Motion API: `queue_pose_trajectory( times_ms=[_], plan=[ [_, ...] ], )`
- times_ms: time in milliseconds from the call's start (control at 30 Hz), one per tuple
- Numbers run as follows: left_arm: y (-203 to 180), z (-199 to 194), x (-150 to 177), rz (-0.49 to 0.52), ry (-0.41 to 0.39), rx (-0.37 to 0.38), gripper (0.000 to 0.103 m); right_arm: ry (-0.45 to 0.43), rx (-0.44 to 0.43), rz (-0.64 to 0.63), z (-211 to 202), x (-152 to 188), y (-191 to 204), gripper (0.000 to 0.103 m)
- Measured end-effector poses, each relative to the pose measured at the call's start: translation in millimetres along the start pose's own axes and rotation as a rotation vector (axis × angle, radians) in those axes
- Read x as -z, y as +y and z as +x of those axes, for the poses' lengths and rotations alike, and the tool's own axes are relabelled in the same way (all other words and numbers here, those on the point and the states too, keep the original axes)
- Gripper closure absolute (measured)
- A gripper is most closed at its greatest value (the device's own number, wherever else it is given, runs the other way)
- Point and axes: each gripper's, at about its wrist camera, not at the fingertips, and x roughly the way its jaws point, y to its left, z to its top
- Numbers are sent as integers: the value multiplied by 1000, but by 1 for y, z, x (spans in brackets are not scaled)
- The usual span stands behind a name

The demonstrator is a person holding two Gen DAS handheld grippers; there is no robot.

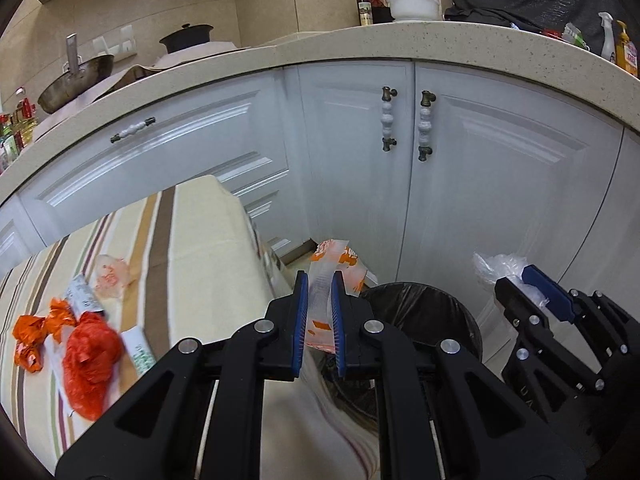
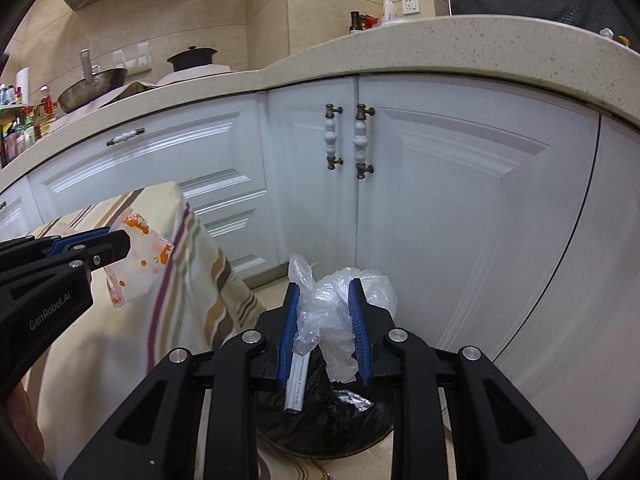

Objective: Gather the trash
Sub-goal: 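Carry both bags over the black bin and open both tools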

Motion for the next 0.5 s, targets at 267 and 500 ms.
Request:
queue_pose_trajectory(
  times_ms=[267, 500],
  plan=[
    [-19, 38, -15, -14, 75, 52, 87, 28, 26, 47, 32, -2, -18, 63],
    [-9, 33, -14, -30, 63, 54, 64, 24, 42, 68, 21, -3, -23, 57]
  ],
)
